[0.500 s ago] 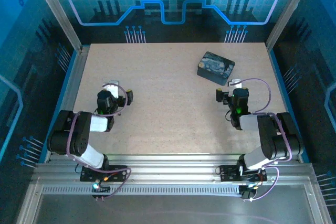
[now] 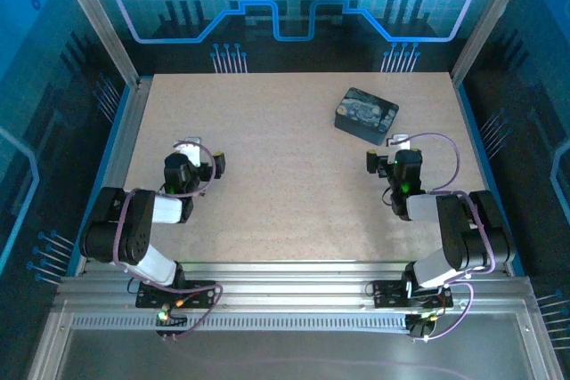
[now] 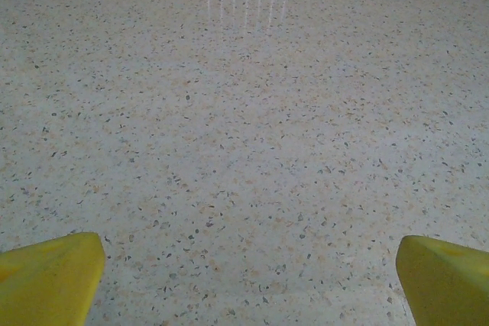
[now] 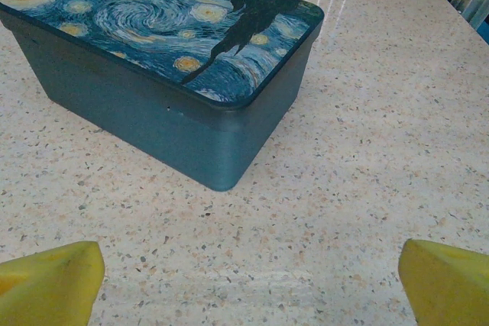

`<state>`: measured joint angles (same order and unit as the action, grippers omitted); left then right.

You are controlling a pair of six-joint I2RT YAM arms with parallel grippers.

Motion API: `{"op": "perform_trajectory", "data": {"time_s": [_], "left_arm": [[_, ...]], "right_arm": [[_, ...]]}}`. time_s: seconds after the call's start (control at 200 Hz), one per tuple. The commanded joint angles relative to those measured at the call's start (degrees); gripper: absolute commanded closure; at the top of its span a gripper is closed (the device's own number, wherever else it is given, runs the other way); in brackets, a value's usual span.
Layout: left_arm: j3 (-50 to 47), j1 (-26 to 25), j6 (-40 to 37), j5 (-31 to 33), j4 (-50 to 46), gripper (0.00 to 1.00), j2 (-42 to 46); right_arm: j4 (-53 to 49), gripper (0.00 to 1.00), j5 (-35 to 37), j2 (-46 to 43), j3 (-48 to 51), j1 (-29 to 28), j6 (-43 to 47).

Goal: Unlock a padlock with a key

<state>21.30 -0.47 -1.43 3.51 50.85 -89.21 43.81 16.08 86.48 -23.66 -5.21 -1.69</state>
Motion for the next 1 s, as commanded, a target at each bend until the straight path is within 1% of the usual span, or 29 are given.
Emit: {"op": "perform_trajectory", "data": {"time_s": [0.0, 0.09, 0.225, 0.29, 0.325, 0.375, 0.405, 0.425, 0.44, 0.475, 0.515, 0.59, 0.64, 0.725, 0.805, 0.875, 0.995], "left_arm": [[1.15, 0.49, 1.14, -1.4, 0.23, 0.01, 0.64], [1.3, 0.6, 1.17, -1.4, -0.03, 0.01, 0.7], [1.2, 1.5, 1.85, -3.16, 0.12, 0.01, 0.84], [1.52, 2.26, 2.65, -3.51, -1.16, 0.01, 1.66], [2.61, 2.48, 3.33, -2.13, -5.07, 0.01, 3.7], [6.23, 2.43, 3.82, -0.01, -15.68, 0.01, 8.01], [8.94, 2.4, 4.32, 1.16, -21.98, 0.01, 10.35], [10.97, 2.46, 4.72, 1.82, -26.03, 0.01, 11.67], [12.5, 2.41, 5.11, 2.07, -28.63, 0.01, 12.53], [15.7, 2.43, 5.67, 1.86, -33.82, 0.01, 13.69], [18.68, 2.49, 6.75, 1.26, -37.77, 0.01, 14.05], [24.23, 2.57, 10.82, 4.05, -45.99, 0.01, 13.26], [27.59, 3.11, 12.61, 3.06, -50.83, 0.01, 12.4], [30.42, 3.03, 15.54, 1.19, -54.71, 0.01, 11.76], [33.44, 1.86, 19.11, 3.45, -60.41, 0.01, 11.93], [35.69, -0.53, 21.92, 5.41, -65.82, 0.01, 12.56], [35.89, -6.56, 24.63, 6.28, -69.95, 0.01, 15.03]], "right_arm": [[2.33, 0.0, 0.89, -0.34, 0.37, -0.55, -0.67], [2.33, 0.0, 0.7, -0.32, 0.37, -0.43, -0.7], [2.19, 0.0, -1.19, -0.6, 0.41, 0.39, -0.89], [-1.32, 0.0, -1.91, -2.12, -0.64, 0.96, -1.61], [-0.8, 0.03, -2.97, -2.34, -0.35, 1.59, -1.75], [-0.53, 0.07, -2.89, -2.89, 0.05, 1.23, -1.39], [-0.84, 0.07, -1.85, -3.84, -0.06, 0.83, -0.89], [-3.62, 0.07, 0.36, -5.0, -1.04, 0.42, -1.09], [-7.88, 0.07, 1.28, -6.63, -2.31, 0.47, -1.83], [-17.52, 0.06, 1.19, -9.69, -5.75, 1.8, -4.52], [-24.41, 0.06, -1.51, -12.06, -8.63, 4.73, -8.31], [-31.91, 0.07, -8.99, -13.52, -12.98, 9.9, -13.31], [-37.24, 0.08, -10.7, -12.35, -16.96, 11.52, -14.94], [-45.69, 0.1, -12.79, -7.95, -24.8, 12.94, -16.14], [-50.07, 0.12, -16.81, -3.18, -31.05, 14.73, -18.23], [-51.74, 0.14, -20.29, 0.88, -35.02, 16.24, -20.74], [-52.69, 0.17, -25.18, 7.6, -41.04, 17.2, -23.24]]}}
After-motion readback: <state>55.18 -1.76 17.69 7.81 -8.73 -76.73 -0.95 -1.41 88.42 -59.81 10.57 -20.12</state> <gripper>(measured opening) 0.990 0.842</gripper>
